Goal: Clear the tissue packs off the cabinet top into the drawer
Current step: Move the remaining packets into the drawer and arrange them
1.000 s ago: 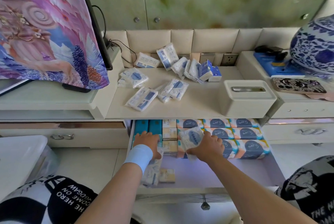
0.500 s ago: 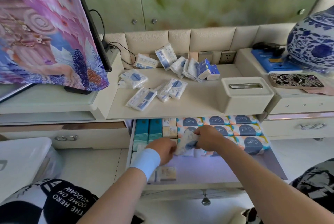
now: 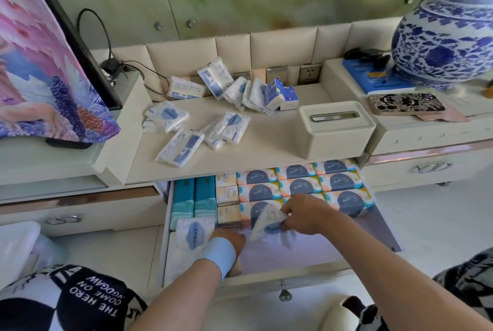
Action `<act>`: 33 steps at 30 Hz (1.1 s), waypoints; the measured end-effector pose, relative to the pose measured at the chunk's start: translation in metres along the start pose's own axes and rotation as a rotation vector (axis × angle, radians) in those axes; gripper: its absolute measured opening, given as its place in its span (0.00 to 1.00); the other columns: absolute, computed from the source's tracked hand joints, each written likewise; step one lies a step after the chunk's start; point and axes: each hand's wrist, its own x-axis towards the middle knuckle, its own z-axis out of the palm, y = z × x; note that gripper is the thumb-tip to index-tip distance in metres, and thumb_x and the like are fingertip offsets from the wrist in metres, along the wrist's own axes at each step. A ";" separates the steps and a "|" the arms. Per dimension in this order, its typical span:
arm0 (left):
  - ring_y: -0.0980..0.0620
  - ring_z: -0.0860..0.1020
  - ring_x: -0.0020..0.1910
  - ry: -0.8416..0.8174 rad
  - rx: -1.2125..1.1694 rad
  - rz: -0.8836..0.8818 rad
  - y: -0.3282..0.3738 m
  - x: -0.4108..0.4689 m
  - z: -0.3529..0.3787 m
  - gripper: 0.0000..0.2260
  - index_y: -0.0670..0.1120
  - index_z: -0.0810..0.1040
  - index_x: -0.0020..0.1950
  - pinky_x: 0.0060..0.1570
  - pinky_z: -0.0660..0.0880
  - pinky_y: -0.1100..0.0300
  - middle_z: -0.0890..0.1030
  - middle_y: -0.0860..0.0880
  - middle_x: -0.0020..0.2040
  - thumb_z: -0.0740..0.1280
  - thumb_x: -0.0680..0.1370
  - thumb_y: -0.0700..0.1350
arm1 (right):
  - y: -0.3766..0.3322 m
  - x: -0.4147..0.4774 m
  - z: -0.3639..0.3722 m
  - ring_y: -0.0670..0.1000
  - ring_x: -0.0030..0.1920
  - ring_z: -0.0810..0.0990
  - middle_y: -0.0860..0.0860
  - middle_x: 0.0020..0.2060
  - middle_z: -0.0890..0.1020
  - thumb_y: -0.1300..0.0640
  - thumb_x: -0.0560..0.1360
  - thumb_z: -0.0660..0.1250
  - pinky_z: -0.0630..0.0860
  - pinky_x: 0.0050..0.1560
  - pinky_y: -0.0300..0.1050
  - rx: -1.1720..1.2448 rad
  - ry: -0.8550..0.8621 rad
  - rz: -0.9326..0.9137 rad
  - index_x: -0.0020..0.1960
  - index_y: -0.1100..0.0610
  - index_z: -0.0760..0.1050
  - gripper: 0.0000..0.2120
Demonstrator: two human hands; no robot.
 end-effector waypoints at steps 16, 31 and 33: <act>0.48 0.74 0.38 0.452 -0.972 -0.300 -0.072 -0.024 -0.021 0.08 0.48 0.71 0.42 0.39 0.68 0.58 0.75 0.48 0.40 0.66 0.76 0.50 | -0.022 0.015 -0.001 0.50 0.41 0.83 0.45 0.42 0.85 0.51 0.75 0.63 0.81 0.45 0.49 0.357 0.429 -0.039 0.57 0.42 0.79 0.13; 0.48 0.69 0.61 0.741 -0.548 -0.027 -0.068 0.004 -0.008 0.13 0.51 0.78 0.58 0.58 0.70 0.55 0.71 0.52 0.57 0.71 0.74 0.48 | -0.025 0.023 0.016 0.51 0.49 0.79 0.47 0.47 0.82 0.54 0.78 0.64 0.74 0.41 0.40 0.412 0.414 0.013 0.52 0.48 0.81 0.07; 0.50 0.68 0.60 0.663 -0.500 0.055 -0.069 0.004 -0.007 0.16 0.51 0.79 0.59 0.59 0.71 0.54 0.72 0.53 0.58 0.72 0.72 0.48 | -0.025 0.028 0.019 0.52 0.51 0.79 0.48 0.49 0.82 0.55 0.78 0.65 0.77 0.44 0.42 0.440 0.418 0.006 0.52 0.49 0.81 0.07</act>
